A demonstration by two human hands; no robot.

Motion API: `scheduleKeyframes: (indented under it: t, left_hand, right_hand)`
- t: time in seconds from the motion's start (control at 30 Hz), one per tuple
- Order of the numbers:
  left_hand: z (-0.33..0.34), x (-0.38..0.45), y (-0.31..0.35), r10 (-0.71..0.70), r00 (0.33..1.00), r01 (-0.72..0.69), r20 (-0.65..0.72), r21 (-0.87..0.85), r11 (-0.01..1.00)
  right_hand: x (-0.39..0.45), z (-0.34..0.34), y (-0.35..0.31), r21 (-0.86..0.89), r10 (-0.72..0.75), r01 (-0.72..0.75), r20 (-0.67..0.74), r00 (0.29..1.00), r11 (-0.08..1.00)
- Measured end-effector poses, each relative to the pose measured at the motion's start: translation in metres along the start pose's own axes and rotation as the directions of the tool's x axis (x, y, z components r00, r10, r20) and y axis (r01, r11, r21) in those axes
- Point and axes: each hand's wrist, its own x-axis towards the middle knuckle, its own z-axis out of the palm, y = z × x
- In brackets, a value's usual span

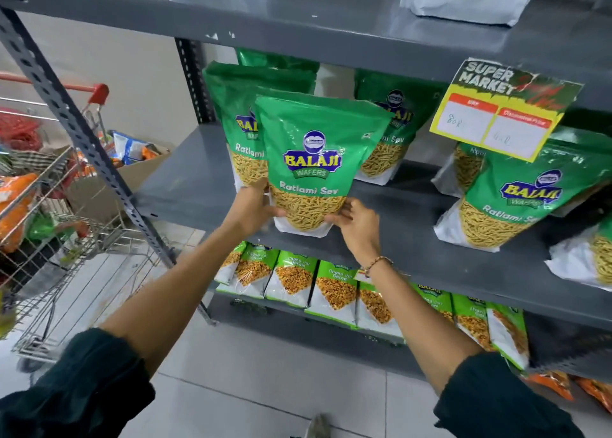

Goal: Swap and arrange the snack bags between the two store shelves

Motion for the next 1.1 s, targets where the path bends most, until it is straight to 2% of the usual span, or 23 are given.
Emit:
scheduleKeyframes:
  t: [0.17, 0.3, 0.53, 0.9, 1.1]
  left_hand:
    - [0.048, 0.028, 0.046, 0.064, 0.997, -0.066, 0.032, 0.063, 0.996]
    - [0.081, 0.046, 0.073, 0.084, 0.996, -0.085, 0.034, 0.034, 0.996]
    - [0.107, 0.063, 0.074, 0.047, 0.998, -0.047, 0.048, 0.004, 0.999]
    - [0.114, 0.063, 0.068, 0.004, 0.998, 0.0, 0.063, -0.073, 0.997]
    - [0.11, 0.052, 0.073, -0.002, 0.993, 0.003, 0.122, -0.011, 1.0]
  right_hand:
    - [0.012, -0.059, 0.012, 0.088, 0.022, -0.011, -0.123, 0.992, 0.996]
    - [0.025, -0.09, 0.02, 0.053, 0.051, -0.042, -0.183, 0.982, 0.998]
    - [0.039, -0.106, 0.034, -0.1, 0.062, -0.08, -0.173, 0.983, 0.992]
    - [0.039, -0.105, 0.034, -0.104, 0.105, -0.121, -0.147, 0.984, 0.987]
    - [0.031, -0.103, 0.023, -0.088, 0.137, -0.147, -0.111, 0.984, 0.985]
